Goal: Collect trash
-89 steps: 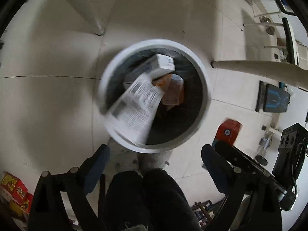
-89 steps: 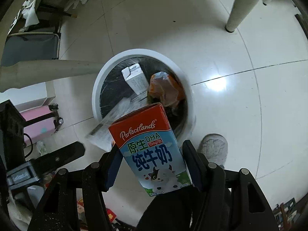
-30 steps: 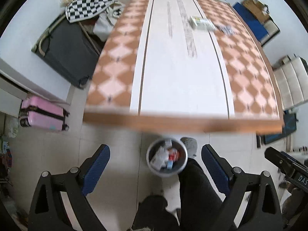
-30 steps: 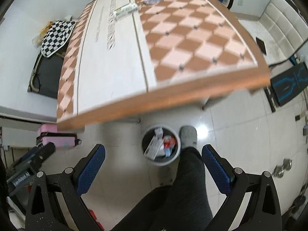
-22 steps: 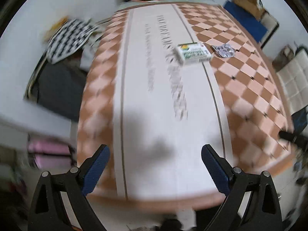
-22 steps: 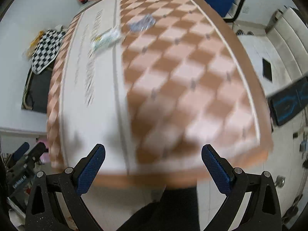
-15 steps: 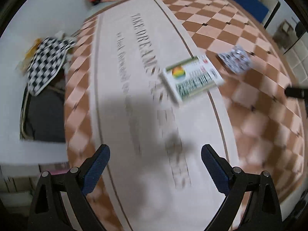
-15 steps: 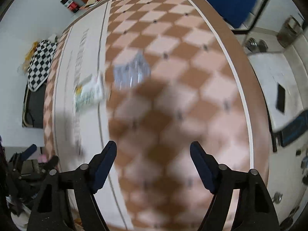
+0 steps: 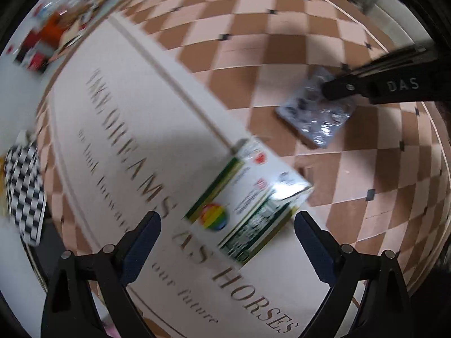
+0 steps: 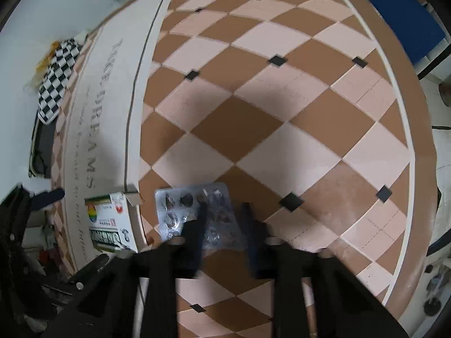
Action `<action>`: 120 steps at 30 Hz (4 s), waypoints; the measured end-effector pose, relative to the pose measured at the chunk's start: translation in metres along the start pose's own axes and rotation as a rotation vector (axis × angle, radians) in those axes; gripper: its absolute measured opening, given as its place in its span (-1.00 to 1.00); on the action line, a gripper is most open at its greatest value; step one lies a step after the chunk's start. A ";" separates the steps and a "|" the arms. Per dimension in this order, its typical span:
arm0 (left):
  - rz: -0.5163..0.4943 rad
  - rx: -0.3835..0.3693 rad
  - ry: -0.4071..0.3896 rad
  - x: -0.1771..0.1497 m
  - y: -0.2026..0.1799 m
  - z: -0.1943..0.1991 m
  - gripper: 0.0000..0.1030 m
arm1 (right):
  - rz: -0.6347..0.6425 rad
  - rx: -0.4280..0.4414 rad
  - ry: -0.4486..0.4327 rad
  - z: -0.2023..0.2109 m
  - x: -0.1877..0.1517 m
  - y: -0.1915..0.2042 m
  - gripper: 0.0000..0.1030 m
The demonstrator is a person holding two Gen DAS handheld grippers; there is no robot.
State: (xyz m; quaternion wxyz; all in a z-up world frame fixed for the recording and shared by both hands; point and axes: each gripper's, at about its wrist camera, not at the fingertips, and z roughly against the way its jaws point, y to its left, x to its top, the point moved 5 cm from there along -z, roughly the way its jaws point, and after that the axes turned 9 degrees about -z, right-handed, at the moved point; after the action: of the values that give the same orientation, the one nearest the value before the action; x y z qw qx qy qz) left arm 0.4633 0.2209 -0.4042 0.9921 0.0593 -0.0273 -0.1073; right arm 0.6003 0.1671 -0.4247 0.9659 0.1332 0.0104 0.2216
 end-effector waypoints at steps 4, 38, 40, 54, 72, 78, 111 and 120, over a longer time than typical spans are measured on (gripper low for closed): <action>-0.071 -0.016 0.049 0.011 -0.014 -0.014 0.87 | -0.008 0.012 -0.015 0.002 -0.001 -0.003 -0.72; 0.236 0.050 -0.209 -0.055 -0.032 0.099 0.46 | -0.015 0.013 -0.178 0.094 -0.079 -0.024 -0.91; 0.261 0.072 -0.248 -0.067 -0.028 0.109 0.44 | 0.004 0.009 -0.202 0.106 -0.094 -0.017 -0.91; 0.390 0.029 -0.456 -0.189 -0.086 0.171 0.41 | 0.016 0.043 -0.290 0.159 -0.256 0.022 -0.91; 0.674 -0.422 -0.278 -0.385 -0.227 0.056 0.40 | -0.172 0.027 -0.067 0.068 -0.576 0.002 -0.91; 0.796 -0.563 -0.109 -0.402 -0.262 -0.077 0.37 | -0.227 -0.014 0.068 -0.053 -0.617 -0.039 -0.91; 0.767 -0.143 0.021 -0.458 -0.289 -0.129 0.84 | -0.062 -0.212 0.072 -0.191 -0.626 -0.065 0.90; 0.727 -0.118 -0.045 -0.472 -0.302 0.018 0.84 | -0.021 -0.183 0.025 -0.035 -0.645 -0.027 0.90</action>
State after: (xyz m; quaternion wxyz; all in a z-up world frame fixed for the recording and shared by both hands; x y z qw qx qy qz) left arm -0.0613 0.0281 -0.4433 0.9663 -0.0139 -0.0622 0.2494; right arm 0.0272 -0.1256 -0.4906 0.9762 0.0414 0.0038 0.2129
